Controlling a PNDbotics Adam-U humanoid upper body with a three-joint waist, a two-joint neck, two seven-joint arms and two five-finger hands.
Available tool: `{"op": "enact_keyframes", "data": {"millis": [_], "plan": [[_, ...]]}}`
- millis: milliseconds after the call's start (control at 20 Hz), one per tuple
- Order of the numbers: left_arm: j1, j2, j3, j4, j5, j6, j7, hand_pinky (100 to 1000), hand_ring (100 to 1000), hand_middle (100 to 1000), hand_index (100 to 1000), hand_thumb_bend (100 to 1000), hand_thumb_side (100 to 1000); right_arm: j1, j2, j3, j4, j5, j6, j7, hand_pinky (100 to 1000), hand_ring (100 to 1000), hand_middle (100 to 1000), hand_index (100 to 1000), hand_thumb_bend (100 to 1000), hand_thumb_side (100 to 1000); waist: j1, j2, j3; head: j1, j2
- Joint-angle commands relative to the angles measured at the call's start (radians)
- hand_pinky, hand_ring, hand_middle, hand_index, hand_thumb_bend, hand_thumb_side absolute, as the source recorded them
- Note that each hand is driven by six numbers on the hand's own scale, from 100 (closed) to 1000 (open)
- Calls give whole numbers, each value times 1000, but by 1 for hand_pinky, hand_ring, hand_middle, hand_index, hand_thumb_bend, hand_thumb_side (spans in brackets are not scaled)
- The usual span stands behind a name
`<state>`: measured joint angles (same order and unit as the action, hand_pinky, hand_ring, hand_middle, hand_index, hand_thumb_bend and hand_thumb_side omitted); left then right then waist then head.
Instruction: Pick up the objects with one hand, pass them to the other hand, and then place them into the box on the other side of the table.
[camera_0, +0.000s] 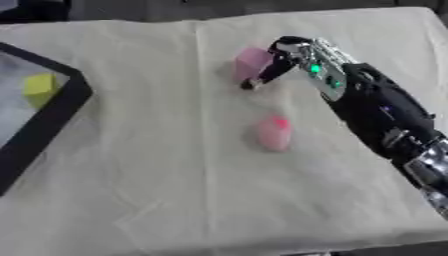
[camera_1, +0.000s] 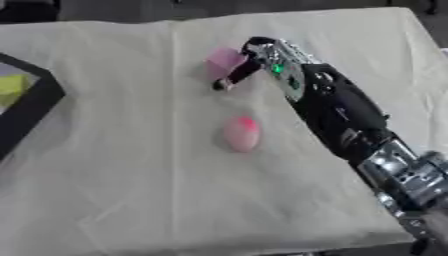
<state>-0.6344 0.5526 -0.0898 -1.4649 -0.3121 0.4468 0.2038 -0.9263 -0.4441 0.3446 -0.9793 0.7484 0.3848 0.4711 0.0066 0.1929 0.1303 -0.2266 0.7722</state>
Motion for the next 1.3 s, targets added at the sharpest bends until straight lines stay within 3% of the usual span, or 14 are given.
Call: {"op": "enact_keyframes", "data": {"millis": [50, 450, 800, 1000, 1300], "plan": [[-16, 18, 11, -8, -7, -2, -4, 745, 678, 611, 704, 338, 464, -26, -2, -9, 2, 7, 2, -9, 802, 799, 717, 805, 737, 586, 6, -4, 2, -2, -2], [-16, 16, 12, -7, -6, -2, -5, 745, 678, 611, 704, 335, 467, -36, 8, -11, 14, 18, 3, -19, 799, 796, 710, 797, 724, 555, 5, -2, 3, -2, -2], [-15, 14, 12, -6, -5, -2, -4, 745, 678, 611, 703, 334, 470, -36, 13, -13, 21, 12, 31, -30, 785, 770, 665, 758, 676, 399, 6, -1, 3, -2, -2], [-13, 13, 13, -6, -4, -2, -4, 745, 678, 611, 703, 333, 471, -35, 14, -14, 17, -14, 53, -52, 774, 741, 626, 726, 609, 375, 6, -1, 2, -3, -2], [-12, 13, 14, -4, -4, -2, -3, 745, 679, 612, 703, 332, 471, -34, 16, -17, 14, -80, 94, -110, 760, 707, 592, 694, 445, 424, 7, 0, 2, -2, -2]]}}
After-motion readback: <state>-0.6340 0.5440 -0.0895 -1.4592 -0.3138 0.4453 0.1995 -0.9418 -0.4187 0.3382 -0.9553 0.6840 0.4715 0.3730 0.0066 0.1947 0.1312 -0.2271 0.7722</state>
